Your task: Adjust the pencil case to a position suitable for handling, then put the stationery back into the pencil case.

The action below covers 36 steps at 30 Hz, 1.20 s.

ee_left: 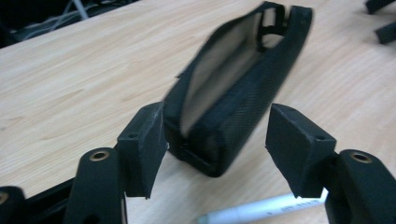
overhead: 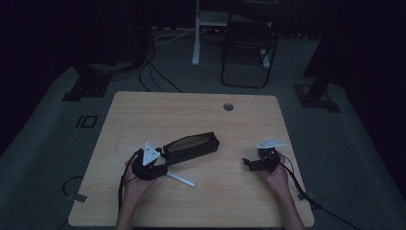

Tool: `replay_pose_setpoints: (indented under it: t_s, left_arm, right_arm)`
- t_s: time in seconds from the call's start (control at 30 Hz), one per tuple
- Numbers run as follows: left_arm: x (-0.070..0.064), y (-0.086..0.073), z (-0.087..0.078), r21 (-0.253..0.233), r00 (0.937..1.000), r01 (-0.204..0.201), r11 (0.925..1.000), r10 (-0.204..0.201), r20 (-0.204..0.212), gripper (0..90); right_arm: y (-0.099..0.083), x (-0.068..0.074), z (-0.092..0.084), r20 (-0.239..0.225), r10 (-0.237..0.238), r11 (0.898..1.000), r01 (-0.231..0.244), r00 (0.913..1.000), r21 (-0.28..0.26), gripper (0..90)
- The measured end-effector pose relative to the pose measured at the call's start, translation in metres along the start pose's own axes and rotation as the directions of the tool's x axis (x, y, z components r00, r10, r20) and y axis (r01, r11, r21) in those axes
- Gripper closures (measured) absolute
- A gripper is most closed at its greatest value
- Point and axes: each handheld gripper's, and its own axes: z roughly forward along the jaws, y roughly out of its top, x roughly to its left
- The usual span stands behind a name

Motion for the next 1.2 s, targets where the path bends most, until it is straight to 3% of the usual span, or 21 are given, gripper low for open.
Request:
replay_pose_setpoints:
  t_s: [0.03, 0.13, 0.2, 0.23, 0.37, 0.67, 0.77, 0.93, 1.2]
  left_arm:
    - [0.0, 0.0, 0.0, 0.0, 1.0, 0.0, 1.0, 0.0, 0.0, 37.4]
    - [-0.007, 0.0, -0.002, -0.001, 0.9986, -0.011, 0.9999, 0.011, 0.051, 36.0]
    - [-0.007, 0.0, -0.002, -0.001, 0.9986, -0.011, 0.9999, 0.011, 0.051, 35.5]
    - [-0.013, 0.0, -0.003, 0.001, 0.9958, -0.037, 0.9993, 0.037, 0.084, 34.7]
    - [-0.02, -0.001, -0.003, -0.006, 0.9898, -0.07, 0.9975, 0.07, 0.124, 34.2]
    - [-0.03, -0.008, 0.005, 0.008, 0.9715, -0.111, 0.9938, 0.107, 0.212, 29.7]
    - [-0.033, -0.01, 0.009, 0.032, 0.9712, -0.131, 0.9909, 0.122, 0.205, 28.9]
    - [-0.039, -0.014, 0.016, 0.055, 0.9625, -0.162, 0.9852, 0.146, 0.229, 29.1]
    - [-0.034, -0.022, 0.024, 0.097, 0.9602, -0.163, 0.9818, 0.136, 0.244, 29.4]
  right_arm:
    - [0.0, 0.0, 0.0, 0.0, 0.0, 1.0, 0.0, 1.0, 0.0, 10.7]
    - [0.0, 0.0, 0.0, 0.0, 0.001, 1.0, -0.001, 1.0, 0.0, 10.7]
    - [0.0, 0.0, 0.0, 0.0, 0.0, 1.0, 0.0, 1.0, 0.0, 10.7]
    - [0.0, 0.0, 0.0, 0.0, 0.0, 1.0, 0.0, 1.0, 0.0, 10.7]
    - [0.0, 0.0, 0.0, 0.0, 0.0, 1.0, 0.0, 1.0, 0.0, 10.7]
    - [0.0, 0.0, 0.0, 0.0, 0.0, 1.0, 0.0, 1.0, 0.0, 10.7]
    - [0.0, 0.0, 0.0, 0.0, 0.0, 1.0, 0.0, 1.0, 0.0, 10.7]
    - [0.0, 0.0, 0.0, 0.0, 0.0, 1.0, 0.0, 1.0, 0.0, 10.7]
    - [0.0, 0.0, 0.0, 0.0, 0.0, 1.0, 0.0, 1.0, 0.0, 10.7]
